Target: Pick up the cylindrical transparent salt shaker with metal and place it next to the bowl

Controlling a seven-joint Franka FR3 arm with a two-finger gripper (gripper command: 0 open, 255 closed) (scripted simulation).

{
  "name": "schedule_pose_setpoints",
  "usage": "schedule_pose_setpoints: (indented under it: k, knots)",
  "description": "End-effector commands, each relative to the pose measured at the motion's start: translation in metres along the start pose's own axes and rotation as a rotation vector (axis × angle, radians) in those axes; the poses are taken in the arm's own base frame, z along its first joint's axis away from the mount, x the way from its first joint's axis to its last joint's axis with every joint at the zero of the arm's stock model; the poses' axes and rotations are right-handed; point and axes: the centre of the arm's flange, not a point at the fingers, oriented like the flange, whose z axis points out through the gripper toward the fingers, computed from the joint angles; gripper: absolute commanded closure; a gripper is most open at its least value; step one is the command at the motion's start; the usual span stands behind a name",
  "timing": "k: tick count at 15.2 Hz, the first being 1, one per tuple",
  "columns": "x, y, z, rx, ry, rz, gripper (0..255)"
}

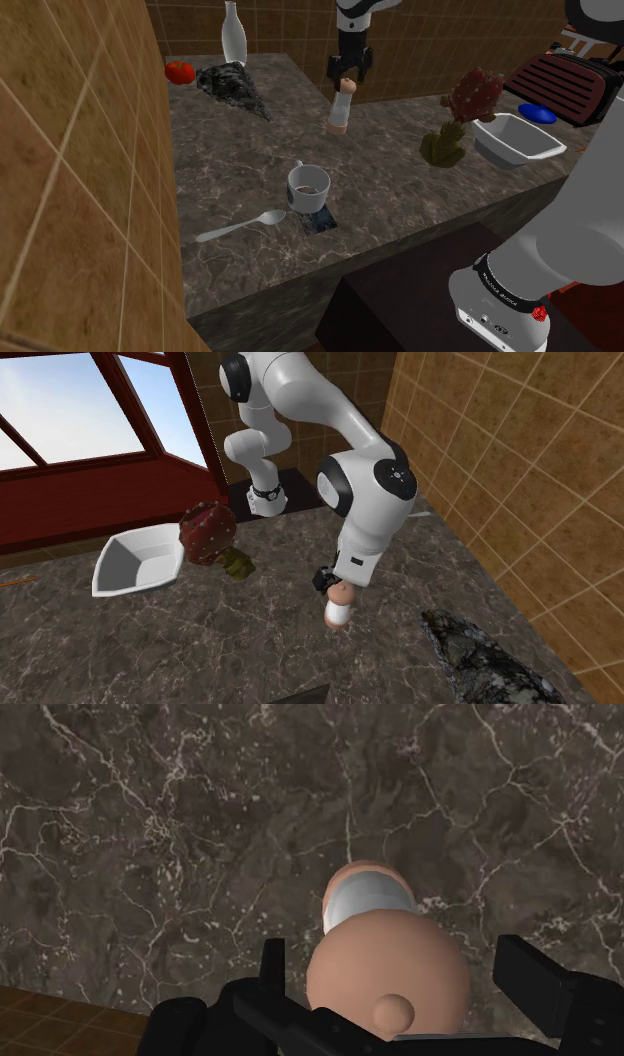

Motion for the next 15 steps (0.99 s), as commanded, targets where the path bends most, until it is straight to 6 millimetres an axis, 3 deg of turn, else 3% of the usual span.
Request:
schedule_pose_setpoints:
  k: [1, 8, 9, 15]
  knots:
    - [0.0001, -0.0009, 0.0079, 0.000, 0.000, 0.000, 0]
    - [0.0001, -0.0009, 0.0078, 0.000, 0.000, 0.000, 0]
    - [0.0001, -0.0009, 0.0078, 0.000, 0.000, 0.000, 255]
    - [0.0001, -0.0009, 0.0078, 0.000, 0.000, 0.000, 255]
